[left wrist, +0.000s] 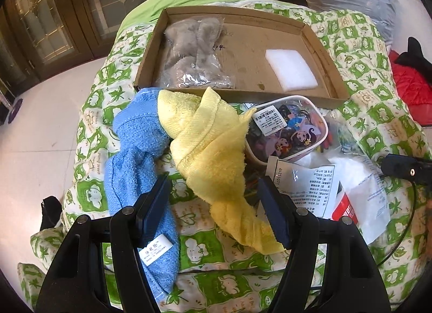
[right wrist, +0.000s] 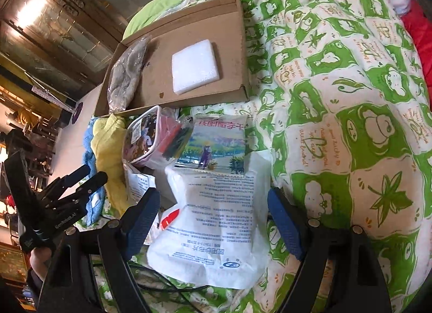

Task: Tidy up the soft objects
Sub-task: 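Move the left tool back to the yellow towel beside the box, then grasp the yellow towel with the left tool while the right tool grasps the white wipes packet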

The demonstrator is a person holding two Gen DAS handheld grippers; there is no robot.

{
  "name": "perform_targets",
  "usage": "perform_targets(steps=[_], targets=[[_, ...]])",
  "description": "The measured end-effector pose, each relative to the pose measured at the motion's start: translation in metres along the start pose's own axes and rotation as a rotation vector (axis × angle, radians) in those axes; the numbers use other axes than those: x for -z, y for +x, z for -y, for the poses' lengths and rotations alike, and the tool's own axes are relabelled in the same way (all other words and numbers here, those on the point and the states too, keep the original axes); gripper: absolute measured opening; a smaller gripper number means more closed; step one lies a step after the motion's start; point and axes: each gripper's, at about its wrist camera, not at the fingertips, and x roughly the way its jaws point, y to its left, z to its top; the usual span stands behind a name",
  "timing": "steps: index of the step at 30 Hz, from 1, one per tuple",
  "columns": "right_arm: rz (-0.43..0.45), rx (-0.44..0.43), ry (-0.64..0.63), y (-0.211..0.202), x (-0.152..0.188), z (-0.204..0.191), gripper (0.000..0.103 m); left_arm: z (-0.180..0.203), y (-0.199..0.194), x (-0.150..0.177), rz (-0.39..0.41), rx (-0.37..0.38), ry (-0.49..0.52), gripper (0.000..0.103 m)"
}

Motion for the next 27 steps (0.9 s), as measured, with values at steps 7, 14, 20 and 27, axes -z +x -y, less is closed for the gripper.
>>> perform_targets(steps=[7, 14, 20, 27], targets=[[-0.088, 0.091, -0.054, 0.023, 0.008, -0.011, 0.083, 0.002, 0.002, 0.0, -0.006, -0.009, 0.011, 0.068], [-0.112, 0.132, -0.101, 0.045, 0.012, -0.02, 0.08, 0.004, 0.004, 0.001, -0.01, -0.017, 0.022, 0.068], [-0.09, 0.075, -0.073, 0.039, 0.013, -0.021, 0.049, 0.005, 0.005, 0.001, -0.013, -0.019, 0.024, 0.068], [0.003, 0.027, -0.081, 0.003, 0.008, -0.028, 0.046, 0.004, 0.007, -0.001, -0.014, -0.01, 0.016, 0.068]])
